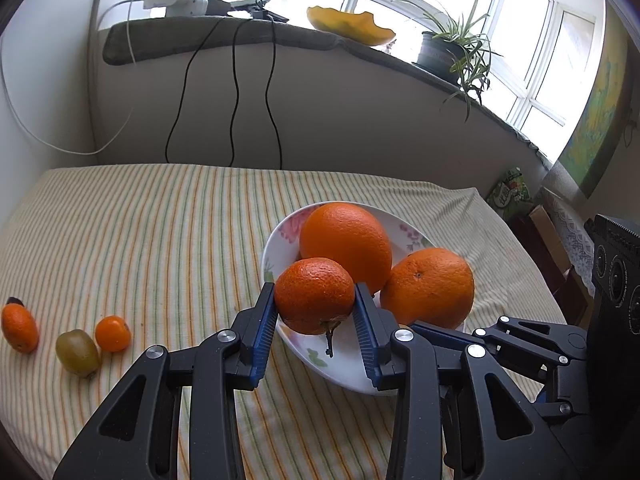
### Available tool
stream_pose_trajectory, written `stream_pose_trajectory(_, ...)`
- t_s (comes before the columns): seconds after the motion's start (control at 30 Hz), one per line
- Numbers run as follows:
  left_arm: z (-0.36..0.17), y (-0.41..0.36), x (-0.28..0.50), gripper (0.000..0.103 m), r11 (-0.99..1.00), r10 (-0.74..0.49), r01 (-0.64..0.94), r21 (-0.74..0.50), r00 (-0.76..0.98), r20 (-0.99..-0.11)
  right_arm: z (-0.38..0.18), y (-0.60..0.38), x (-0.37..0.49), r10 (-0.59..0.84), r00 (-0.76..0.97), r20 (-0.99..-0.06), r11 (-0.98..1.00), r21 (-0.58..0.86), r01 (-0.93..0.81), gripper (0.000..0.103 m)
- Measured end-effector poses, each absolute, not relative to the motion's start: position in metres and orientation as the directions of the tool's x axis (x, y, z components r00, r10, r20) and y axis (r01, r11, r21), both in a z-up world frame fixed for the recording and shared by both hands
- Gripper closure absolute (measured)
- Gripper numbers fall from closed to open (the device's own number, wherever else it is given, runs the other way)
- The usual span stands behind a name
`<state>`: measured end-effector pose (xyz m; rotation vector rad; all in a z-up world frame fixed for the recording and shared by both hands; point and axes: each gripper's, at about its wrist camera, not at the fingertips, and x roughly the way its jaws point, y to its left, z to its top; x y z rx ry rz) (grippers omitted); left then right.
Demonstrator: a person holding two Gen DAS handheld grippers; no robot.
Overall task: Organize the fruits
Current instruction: 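Open the left gripper to drop the mandarin while the right gripper releases the kiwi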
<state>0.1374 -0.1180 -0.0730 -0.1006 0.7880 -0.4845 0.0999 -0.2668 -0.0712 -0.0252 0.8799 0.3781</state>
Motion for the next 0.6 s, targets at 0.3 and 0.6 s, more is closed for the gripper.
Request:
stream_pose_trajectory(0.3, -0.0714, -0.1223, 0.1368, 0.067, 0.885, -0.454, 0.387, -0.258, 0.6, -0.659, -0.0732, -0.2701, 0.1054, 0.3, 0.579, -0.759, 0.939, 0.127, -0.32, 0.075)
stream_pose_trajectory(0.6, -0.066, -0.1237, 0.1339, 0.053, 0.888, -0.45, 0.388, -0.248, 0.616, -0.647, -0.0737, -0.2718, 0.1058, 0.315, 0.575, -0.755, 0.933, 0.137, -0.332, 0.063)
